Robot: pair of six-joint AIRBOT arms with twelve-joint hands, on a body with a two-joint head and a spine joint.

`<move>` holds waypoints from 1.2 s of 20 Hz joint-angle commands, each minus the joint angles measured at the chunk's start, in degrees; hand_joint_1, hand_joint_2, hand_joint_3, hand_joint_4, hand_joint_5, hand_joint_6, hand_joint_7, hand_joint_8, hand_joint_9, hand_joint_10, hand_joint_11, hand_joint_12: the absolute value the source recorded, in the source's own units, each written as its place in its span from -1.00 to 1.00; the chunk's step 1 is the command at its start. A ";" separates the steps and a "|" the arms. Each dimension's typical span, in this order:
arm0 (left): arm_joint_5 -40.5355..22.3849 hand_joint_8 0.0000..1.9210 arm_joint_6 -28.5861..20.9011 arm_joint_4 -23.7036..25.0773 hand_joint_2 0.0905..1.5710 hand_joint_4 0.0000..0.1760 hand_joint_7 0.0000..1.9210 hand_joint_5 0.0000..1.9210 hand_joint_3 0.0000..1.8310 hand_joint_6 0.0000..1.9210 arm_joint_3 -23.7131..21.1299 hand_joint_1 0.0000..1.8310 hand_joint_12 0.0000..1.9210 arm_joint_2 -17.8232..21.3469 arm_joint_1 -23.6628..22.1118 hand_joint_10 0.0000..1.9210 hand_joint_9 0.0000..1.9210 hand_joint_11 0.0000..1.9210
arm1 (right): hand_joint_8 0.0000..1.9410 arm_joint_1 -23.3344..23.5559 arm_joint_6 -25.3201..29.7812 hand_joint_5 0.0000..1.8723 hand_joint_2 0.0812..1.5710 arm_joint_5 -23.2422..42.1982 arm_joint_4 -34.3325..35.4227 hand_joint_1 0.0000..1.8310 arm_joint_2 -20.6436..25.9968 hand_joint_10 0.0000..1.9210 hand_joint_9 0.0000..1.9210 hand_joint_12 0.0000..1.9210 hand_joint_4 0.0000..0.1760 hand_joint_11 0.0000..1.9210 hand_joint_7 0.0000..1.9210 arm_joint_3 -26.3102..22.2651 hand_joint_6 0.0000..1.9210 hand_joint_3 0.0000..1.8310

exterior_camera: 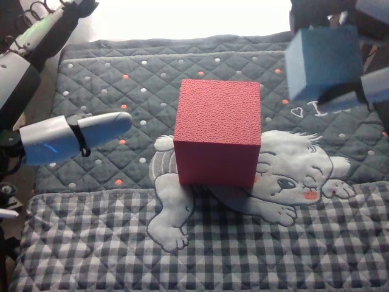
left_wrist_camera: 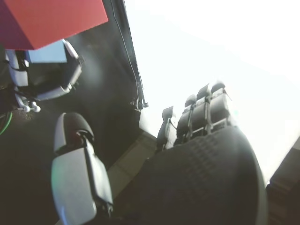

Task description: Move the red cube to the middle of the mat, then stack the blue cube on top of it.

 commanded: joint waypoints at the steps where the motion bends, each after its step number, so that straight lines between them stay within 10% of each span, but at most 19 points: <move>1: -7.32 -1.00 -0.37 0.52 0.11 0.89 -1.00 -1.00 -0.99 -1.00 0.14 -0.30 -1.00 0.44 -0.33 -1.00 -1.00 -1.00 | 1.00 1.54 0.51 -0.92 0.16 7.51 0.05 0.39 0.28 1.00 0.34 1.00 -1.00 0.40 -0.28 -0.31 0.03 -0.02; 3: -8.00 -1.00 -0.36 -0.21 0.12 0.91 -1.00 -1.00 -0.99 -1.00 0.25 -0.32 -1.00 0.43 0.16 -1.00 -1.00 -1.00 | 1.00 5.20 1.53 -0.79 -0.05 9.39 -3.78 0.47 -0.80 1.00 0.31 1.00 -1.00 0.34 -0.21 -0.83 -0.73 0.27; 7: -8.49 -1.00 -0.35 -0.93 0.10 0.56 -1.00 -1.00 -1.00 -1.00 0.28 -0.37 -1.00 0.41 0.51 -1.00 -1.00 -1.00 | 1.00 6.52 2.78 -0.83 -0.07 9.79 -6.35 0.47 -3.08 1.00 0.31 1.00 -1.00 0.30 -0.20 -0.58 -0.57 0.29; 9: -8.98 -1.00 -0.35 -1.39 0.12 0.51 -1.00 -1.00 -0.99 -1.00 0.24 -0.35 -1.00 0.40 0.92 -1.00 -1.00 -1.00 | 1.00 6.76 5.26 -0.82 0.18 9.78 -7.80 0.62 -4.90 1.00 0.31 1.00 -1.00 0.30 0.15 0.45 -0.12 -0.35; 10: -9.10 -1.00 -0.35 -1.56 0.12 0.49 -1.00 -1.00 -0.99 -1.00 0.22 -0.34 -1.00 0.40 1.03 -1.00 -1.00 -1.00 | 1.00 6.75 6.26 -0.84 -0.01 9.78 -8.36 0.50 -5.67 1.00 0.27 1.00 -1.00 0.23 -0.13 0.91 -0.17 0.14; 12: -9.33 -1.00 -0.35 -2.09 0.14 0.53 -1.00 -1.00 -0.99 -1.00 0.23 -0.31 -1.00 0.39 1.23 -1.00 -1.00 -1.00 | 1.00 6.57 6.98 -0.88 -0.12 9.77 -8.83 0.48 -7.29 1.00 0.25 1.00 -1.00 0.16 -0.15 1.45 -0.14 0.35; 14: -9.42 -1.00 -0.35 -2.40 0.15 0.57 -1.00 -1.00 -0.99 -1.00 0.23 -0.29 -1.00 0.36 1.39 -1.00 -1.00 -1.00 | 1.00 5.94 7.52 -0.83 0.21 9.75 -8.85 0.62 -8.57 1.00 0.30 1.00 -1.00 0.23 0.19 2.03 0.19 -0.35; 15: -9.41 -1.00 -0.35 -2.64 0.17 0.55 -1.00 -1.00 -0.98 -1.00 0.25 -0.29 -1.00 0.33 1.48 -1.00 -1.00 -1.00 | 1.00 5.27 8.30 -0.97 0.03 9.71 -8.90 0.49 -9.42 1.00 0.28 1.00 -1.00 0.21 -0.14 2.66 -0.32 0.10; 16: -9.41 -1.00 -0.35 -2.79 0.17 0.58 -1.00 -1.00 -0.98 -1.00 0.28 -0.28 -1.00 0.28 1.52 -1.00 -1.00 -1.00 | 1.00 4.80 8.84 -0.99 -0.04 9.66 -9.03 0.47 -10.06 1.00 0.27 1.00 -1.00 0.21 -0.19 3.19 -0.44 0.24; 19: -9.44 -1.00 -0.35 -3.27 0.19 0.86 -1.00 -1.00 -0.98 -1.00 0.35 -0.25 -1.00 0.14 1.60 -1.00 -1.00 -1.00 | 1.00 3.78 10.73 -0.85 0.52 7.80 -10.38 0.42 -10.90 1.00 0.14 1.00 -1.00 0.11 -0.01 4.12 -0.46 -0.81; 20: -9.51 -1.00 -0.36 -3.46 0.19 0.94 -1.00 -1.00 -0.98 -1.00 0.35 -0.22 -1.00 0.14 1.70 -1.00 -1.00 -1.00 | 0.91 3.78 10.73 -0.61 0.71 7.14 -10.81 0.22 -10.98 1.00 -0.01 1.00 -1.00 0.01 -0.38 4.19 0.57 -0.90; 22: -9.66 -1.00 -0.36 -3.72 0.20 0.78 -1.00 -1.00 -0.98 -1.00 0.35 -0.23 -1.00 0.12 1.83 -1.00 -1.00 -1.00 | 0.78 3.78 10.87 -0.49 0.76 6.04 -11.03 -0.03 -11.13 1.00 -0.44 1.00 -1.00 -0.33 -0.58 4.51 0.77 -0.97; 24: -9.88 -1.00 -0.36 -4.13 0.19 0.76 -1.00 -1.00 -0.99 -1.00 0.34 -0.25 -1.00 0.06 1.98 -1.00 -1.00 -1.00 | 0.15 3.78 11.10 -0.93 0.68 5.03 -11.39 -0.40 -11.51 0.67 -0.77 0.96 -1.00 -0.69 -0.82 4.85 0.19 -1.00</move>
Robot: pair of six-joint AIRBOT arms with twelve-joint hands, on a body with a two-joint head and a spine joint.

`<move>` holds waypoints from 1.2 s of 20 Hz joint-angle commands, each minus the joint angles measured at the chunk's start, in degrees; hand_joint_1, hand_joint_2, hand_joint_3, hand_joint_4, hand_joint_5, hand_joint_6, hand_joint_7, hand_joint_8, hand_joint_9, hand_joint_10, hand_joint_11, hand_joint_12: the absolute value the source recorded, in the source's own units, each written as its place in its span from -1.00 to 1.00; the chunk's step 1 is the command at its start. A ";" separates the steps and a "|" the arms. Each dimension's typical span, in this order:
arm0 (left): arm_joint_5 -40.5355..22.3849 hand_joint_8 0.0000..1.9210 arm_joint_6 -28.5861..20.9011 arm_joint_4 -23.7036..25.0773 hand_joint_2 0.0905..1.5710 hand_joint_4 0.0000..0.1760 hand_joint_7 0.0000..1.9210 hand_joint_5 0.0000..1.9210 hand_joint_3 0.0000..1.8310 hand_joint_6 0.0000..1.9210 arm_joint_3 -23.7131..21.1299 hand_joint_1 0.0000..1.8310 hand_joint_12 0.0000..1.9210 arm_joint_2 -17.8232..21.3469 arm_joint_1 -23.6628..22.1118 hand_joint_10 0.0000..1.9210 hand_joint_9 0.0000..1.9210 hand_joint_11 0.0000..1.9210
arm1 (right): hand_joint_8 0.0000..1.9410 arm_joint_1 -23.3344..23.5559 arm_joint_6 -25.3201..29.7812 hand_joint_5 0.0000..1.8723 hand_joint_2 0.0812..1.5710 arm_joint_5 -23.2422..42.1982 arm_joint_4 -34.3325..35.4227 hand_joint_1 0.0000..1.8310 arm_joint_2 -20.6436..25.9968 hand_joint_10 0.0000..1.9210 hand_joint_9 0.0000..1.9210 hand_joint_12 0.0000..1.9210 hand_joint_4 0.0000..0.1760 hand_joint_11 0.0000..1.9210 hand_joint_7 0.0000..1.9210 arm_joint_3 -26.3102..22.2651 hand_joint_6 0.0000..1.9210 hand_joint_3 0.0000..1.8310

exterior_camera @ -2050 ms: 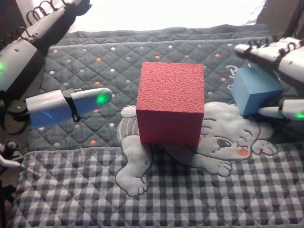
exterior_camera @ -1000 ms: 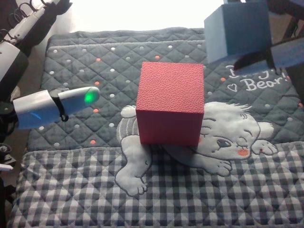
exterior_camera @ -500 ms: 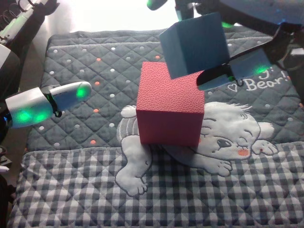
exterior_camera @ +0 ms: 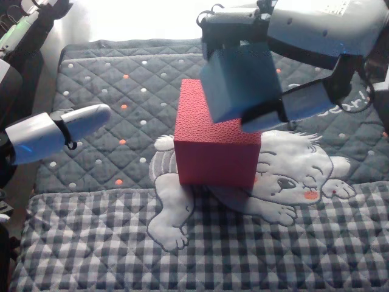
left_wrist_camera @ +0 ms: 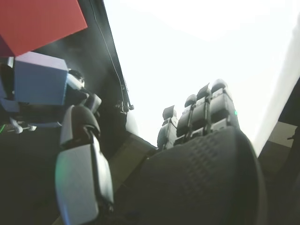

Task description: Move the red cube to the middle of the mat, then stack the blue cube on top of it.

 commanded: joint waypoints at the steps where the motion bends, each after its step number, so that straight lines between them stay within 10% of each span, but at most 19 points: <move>1: -7.39 -1.00 -0.34 0.92 0.19 0.77 -1.00 -1.00 -0.99 -1.00 0.34 -0.27 -1.00 0.06 -0.28 -1.00 -1.00 -1.00 | -0.37 0.50 0.42 -0.95 0.68 5.41 1.38 -0.56 -0.03 0.26 -0.91 0.72 -1.00 -0.94 -0.83 0.24 -0.16 -1.00; 3: -7.34 -1.00 -0.34 0.94 0.18 0.83 -1.00 -1.00 -1.00 -1.00 0.35 -0.28 -1.00 0.07 -0.26 -1.00 -1.00 -1.00 | -0.92 0.50 1.09 -0.88 0.69 4.93 0.94 -0.66 -0.15 -0.57 -0.97 0.22 -1.00 -1.00 -0.92 0.48 -0.75 -1.00; 6: -7.45 -1.00 -0.35 0.84 0.19 0.75 -1.00 -1.00 -1.00 -1.00 0.34 -0.26 -1.00 0.05 -0.21 -1.00 -1.00 -1.00 | -1.00 0.50 1.40 -0.90 0.73 4.46 0.66 -0.75 -0.15 -0.98 -1.00 -0.12 -1.00 -1.00 -1.00 0.60 -0.97 -1.00; 10: -7.96 -1.00 -0.36 0.51 0.19 0.79 -1.00 -1.00 -1.00 -1.00 0.27 -0.26 -1.00 0.04 0.08 -1.00 -1.00 -1.00 | -1.00 0.32 1.40 -0.85 0.77 4.13 0.56 -0.74 0.06 -0.99 -0.97 -0.30 -1.00 -1.00 -1.00 0.62 -0.99 -0.99; 18: -8.87 -1.00 -0.37 -0.20 0.18 0.99 -1.00 -1.00 -1.00 -1.00 0.09 -0.35 -1.00 0.08 0.69 -1.00 -1.00 -1.00 | -1.00 -1.34 1.79 -0.85 0.84 2.05 -0.19 -0.72 0.65 -0.91 -0.83 0.08 -1.00 -1.00 -0.99 0.61 -0.99 -1.00; 24: -9.45 -1.00 -0.38 -0.63 0.17 1.00 -1.00 -1.00 -1.00 -1.00 0.03 -0.31 -1.00 0.10 0.99 -1.00 -1.00 -1.00 | -1.00 -1.58 2.07 -1.00 0.75 -0.35 -1.48 -0.75 -0.02 -1.00 -0.99 -0.79 -1.00 -1.00 -1.00 1.04 -1.00 -1.00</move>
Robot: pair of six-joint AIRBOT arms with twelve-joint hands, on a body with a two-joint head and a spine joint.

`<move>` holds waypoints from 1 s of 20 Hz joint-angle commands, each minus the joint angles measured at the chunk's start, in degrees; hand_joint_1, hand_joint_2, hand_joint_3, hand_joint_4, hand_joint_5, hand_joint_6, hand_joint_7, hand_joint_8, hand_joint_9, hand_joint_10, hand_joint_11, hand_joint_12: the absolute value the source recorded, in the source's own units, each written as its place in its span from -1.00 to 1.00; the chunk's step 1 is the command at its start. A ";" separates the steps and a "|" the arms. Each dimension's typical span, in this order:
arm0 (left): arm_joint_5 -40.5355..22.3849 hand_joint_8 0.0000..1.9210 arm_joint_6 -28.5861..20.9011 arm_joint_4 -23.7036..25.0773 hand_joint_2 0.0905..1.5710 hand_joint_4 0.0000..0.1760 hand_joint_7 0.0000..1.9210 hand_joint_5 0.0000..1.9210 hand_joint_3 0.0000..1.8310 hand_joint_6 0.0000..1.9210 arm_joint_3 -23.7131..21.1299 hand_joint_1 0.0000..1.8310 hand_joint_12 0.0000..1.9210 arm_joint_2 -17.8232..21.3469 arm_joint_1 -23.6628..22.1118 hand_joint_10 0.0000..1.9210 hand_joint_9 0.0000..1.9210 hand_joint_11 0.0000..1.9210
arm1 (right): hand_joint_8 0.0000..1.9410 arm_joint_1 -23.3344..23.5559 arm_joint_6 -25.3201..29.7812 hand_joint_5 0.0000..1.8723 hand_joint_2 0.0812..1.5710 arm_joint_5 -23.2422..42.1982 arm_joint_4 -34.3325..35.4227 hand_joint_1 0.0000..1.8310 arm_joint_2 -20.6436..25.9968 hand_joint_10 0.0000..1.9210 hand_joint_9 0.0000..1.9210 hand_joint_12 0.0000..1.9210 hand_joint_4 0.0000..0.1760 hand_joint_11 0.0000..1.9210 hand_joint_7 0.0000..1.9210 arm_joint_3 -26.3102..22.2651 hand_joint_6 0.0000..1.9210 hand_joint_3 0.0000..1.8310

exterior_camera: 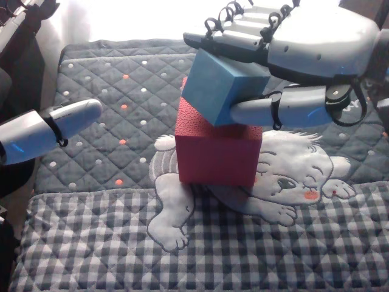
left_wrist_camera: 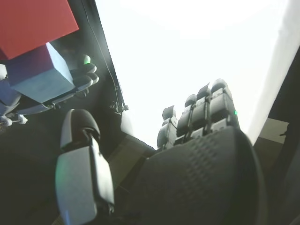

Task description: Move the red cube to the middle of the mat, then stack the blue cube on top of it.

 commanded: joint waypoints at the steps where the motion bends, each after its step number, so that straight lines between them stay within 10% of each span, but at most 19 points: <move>1: -7.30 -1.00 -0.38 1.06 0.16 1.00 -1.00 -1.00 -1.00 -1.00 0.05 -0.31 -1.00 0.10 -0.09 -1.00 -1.00 -1.00 | -1.00 0.44 0.10 -1.00 0.68 4.29 1.29 -0.72 0.09 -1.00 -1.00 -0.83 -1.00 -1.00 -1.00 0.22 -1.00 -1.00; 6: -7.76 -1.00 -0.38 0.65 0.18 1.00 -1.00 -1.00 -1.00 -1.00 -0.03 -0.29 -1.00 0.12 0.23 -1.00 -1.00 -1.00 | -1.00 0.44 0.10 -1.00 0.42 4.23 0.82 -0.59 0.32 -1.00 -1.00 -0.78 -0.05 -1.00 -1.00 0.07 -1.00 -1.00; 11: -8.22 -1.00 -0.38 0.26 0.20 1.00 -1.00 -1.00 -0.99 -1.00 -0.10 -0.29 -1.00 0.13 0.50 -1.00 -1.00 -1.00 | -1.00 0.44 0.10 -1.00 0.44 4.21 0.80 -0.62 0.60 -1.00 -1.00 -0.67 -0.09 -1.00 -1.00 -0.06 -1.00 -1.00; 16: -8.67 -1.00 -0.39 0.23 0.18 0.97 -1.00 -1.00 -1.00 -1.00 -0.32 -0.27 -1.00 0.19 0.91 -1.00 -1.00 -1.00 | -1.00 0.46 0.11 -1.00 0.34 6.74 0.76 -0.57 5.16 -1.00 -1.00 -0.32 -1.00 -1.00 -1.00 -3.56 -1.00 -1.00; 18: -9.35 -1.00 -0.41 0.23 0.18 0.99 -1.00 -1.00 -1.00 -1.00 -0.50 -0.28 -1.00 0.23 1.42 -1.00 -1.00 -1.00 | -1.00 0.46 0.11 -1.00 0.38 8.13 0.78 -0.55 9.45 -1.00 -1.00 -0.93 -1.00 -1.00 -1.00 -5.85 -1.00 -1.00; 20: -10.77 -1.00 -0.62 0.16 0.19 0.99 -1.00 -1.00 -1.00 -1.00 -0.86 -0.27 -1.00 0.42 2.19 -1.00 -1.00 -1.00 | -1.00 1.73 -0.52 -1.00 0.50 8.79 1.53 -0.56 16.08 -1.00 -1.00 -1.00 -1.00 -1.00 -1.00 -8.98 -1.00 -0.96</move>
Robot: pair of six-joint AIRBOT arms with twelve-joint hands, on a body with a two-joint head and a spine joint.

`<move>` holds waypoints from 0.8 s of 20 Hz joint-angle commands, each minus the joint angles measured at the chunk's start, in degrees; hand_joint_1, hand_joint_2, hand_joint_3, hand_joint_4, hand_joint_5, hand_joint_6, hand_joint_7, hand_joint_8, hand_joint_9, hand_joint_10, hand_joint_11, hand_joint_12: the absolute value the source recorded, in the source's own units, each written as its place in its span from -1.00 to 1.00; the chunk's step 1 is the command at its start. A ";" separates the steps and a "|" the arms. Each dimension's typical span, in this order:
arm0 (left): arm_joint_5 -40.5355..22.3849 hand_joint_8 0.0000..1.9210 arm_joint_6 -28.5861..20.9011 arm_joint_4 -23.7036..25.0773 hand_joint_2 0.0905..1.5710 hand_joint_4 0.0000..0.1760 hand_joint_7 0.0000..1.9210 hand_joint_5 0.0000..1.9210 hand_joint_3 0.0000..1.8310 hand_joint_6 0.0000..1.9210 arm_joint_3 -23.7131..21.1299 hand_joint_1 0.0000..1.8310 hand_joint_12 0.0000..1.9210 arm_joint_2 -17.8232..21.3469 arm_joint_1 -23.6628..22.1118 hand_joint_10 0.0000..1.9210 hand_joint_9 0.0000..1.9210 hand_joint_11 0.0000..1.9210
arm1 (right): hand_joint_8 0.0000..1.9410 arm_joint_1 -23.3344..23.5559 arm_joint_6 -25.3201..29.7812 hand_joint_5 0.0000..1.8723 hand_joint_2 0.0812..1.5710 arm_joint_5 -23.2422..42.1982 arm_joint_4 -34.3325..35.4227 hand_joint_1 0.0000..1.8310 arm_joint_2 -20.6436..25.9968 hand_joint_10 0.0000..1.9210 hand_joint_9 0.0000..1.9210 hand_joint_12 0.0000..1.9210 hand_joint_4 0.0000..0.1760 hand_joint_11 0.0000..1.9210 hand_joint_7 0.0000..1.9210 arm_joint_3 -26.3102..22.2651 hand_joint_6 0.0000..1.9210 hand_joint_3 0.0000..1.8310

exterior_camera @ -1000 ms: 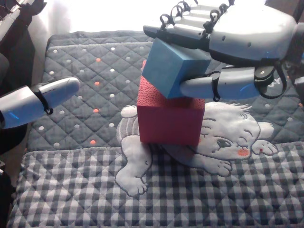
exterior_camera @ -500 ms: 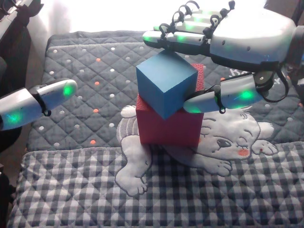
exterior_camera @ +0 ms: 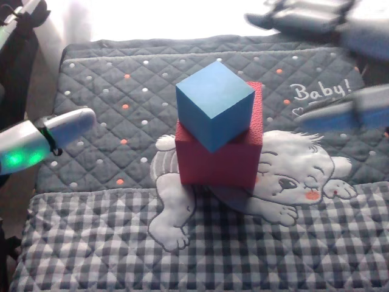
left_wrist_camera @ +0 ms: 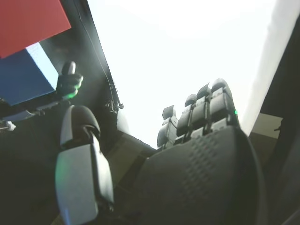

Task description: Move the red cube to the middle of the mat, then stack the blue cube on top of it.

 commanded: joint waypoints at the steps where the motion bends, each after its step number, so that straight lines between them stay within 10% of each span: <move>1: -8.52 -1.00 -0.68 1.11 0.18 1.00 -1.00 -1.00 -1.00 -1.00 -0.10 -0.25 -1.00 0.55 -0.15 -1.00 -1.00 -1.00 | -1.00 0.85 -2.49 -1.00 0.50 7.17 4.64 -0.54 1.78 -1.00 -1.00 -1.00 -1.00 -1.00 -1.00 -1.11 -1.00 -0.97; 5: -11.58 -1.00 -1.23 -0.01 0.22 0.93 -1.00 -1.00 -0.99 -1.00 -1.09 -0.27 -1.00 1.40 2.10 -1.00 -1.00 -1.00 | -1.00 -3.25 -13.74 -1.00 0.51 12.39 14.68 -0.50 8.15 -0.99 -0.98 -0.96 -1.00 -0.93 -1.00 -5.79 -1.00 -1.00; 9: -11.60 -1.00 -1.22 0.58 0.28 0.58 -1.00 -1.00 -0.97 -1.00 -1.15 -0.29 -1.00 1.91 1.98 -1.00 -1.00 -1.00 | -1.00 -10.64 -33.50 -1.00 0.50 21.72 29.68 -0.48 12.86 -1.00 -1.00 -1.00 -0.18 -1.00 -1.00 -11.40 -1.00 -1.00; 11: -11.61 -1.00 -1.22 1.36 0.28 0.81 -1.00 -1.00 -0.98 -1.00 -1.17 -0.30 -1.00 2.51 1.84 -1.00 -1.00 -1.00 | -1.00 -13.31 -37.46 -1.00 0.49 26.17 34.04 -0.52 14.20 -1.00 -1.00 -0.99 -0.21 -0.98 -1.00 -12.74 -1.00 -1.00; 12: -11.62 -1.00 -1.19 1.66 0.31 0.96 -1.00 -1.00 -0.97 -1.00 -1.21 -0.28 -1.00 2.91 1.65 -1.00 -1.00 -1.00 | -1.00 -14.47 -38.54 -1.00 0.49 27.94 35.42 -0.44 14.78 -1.00 -1.00 -1.00 0.31 -1.00 -1.00 -13.22 -1.00 -1.00; 16: -11.63 -1.00 -0.83 4.39 0.40 1.00 -1.00 -1.00 -0.95 -1.00 -1.41 -0.41 -1.00 5.06 -0.33 -1.00 -1.00 -1.00 | -1.00 -20.22 -43.12 -1.00 0.53 39.08 40.16 -0.30 18.66 -1.00 -1.00 -1.00 0.44 -1.00 -1.00 -16.68 -1.00 -0.99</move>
